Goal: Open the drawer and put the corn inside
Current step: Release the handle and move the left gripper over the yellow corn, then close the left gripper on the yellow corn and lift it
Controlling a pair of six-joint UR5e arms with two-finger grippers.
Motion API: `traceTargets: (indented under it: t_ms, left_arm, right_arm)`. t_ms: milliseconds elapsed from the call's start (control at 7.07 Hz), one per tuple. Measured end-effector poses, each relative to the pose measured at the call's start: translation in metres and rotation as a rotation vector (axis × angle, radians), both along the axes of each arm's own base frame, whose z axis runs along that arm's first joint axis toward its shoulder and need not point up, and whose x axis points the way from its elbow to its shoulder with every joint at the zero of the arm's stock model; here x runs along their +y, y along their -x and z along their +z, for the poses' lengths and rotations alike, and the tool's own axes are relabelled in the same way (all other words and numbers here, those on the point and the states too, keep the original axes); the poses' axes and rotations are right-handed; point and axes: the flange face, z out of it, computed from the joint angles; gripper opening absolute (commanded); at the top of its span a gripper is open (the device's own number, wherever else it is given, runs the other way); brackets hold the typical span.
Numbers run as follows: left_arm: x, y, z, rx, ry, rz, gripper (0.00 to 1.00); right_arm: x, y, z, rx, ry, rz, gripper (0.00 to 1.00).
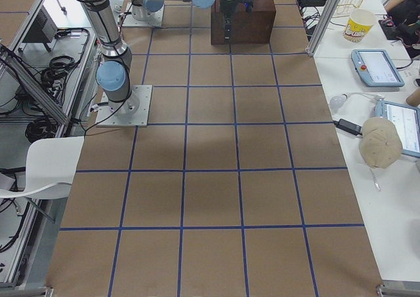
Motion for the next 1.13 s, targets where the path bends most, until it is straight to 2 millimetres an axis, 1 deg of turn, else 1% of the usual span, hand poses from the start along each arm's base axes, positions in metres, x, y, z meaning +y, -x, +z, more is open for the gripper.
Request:
traceTargets:
  t_ms: [283,424,707,1131]
  left_arm:
    - [0.002,-0.005,-0.027,-0.021,-0.066,0.073,1.0]
    - [0.002,-0.009,-0.039,-0.06,-0.089,0.09,1.0]
    - [-0.001,-0.017,-0.059,-0.108,-0.1,0.143,1.0]
    - [-0.007,-0.036,-0.089,-0.145,-0.071,0.202,1.0]
  right_arm:
    - [0.0,0.0,0.0,0.0,0.0,0.0,1.0]
    - [0.0,0.0,0.0,0.0,0.0,0.0,1.0]
    - [0.0,0.0,0.0,0.0,0.0,0.0,1.0]
    - [0.0,0.0,0.0,0.0,0.0,0.0,1.0]
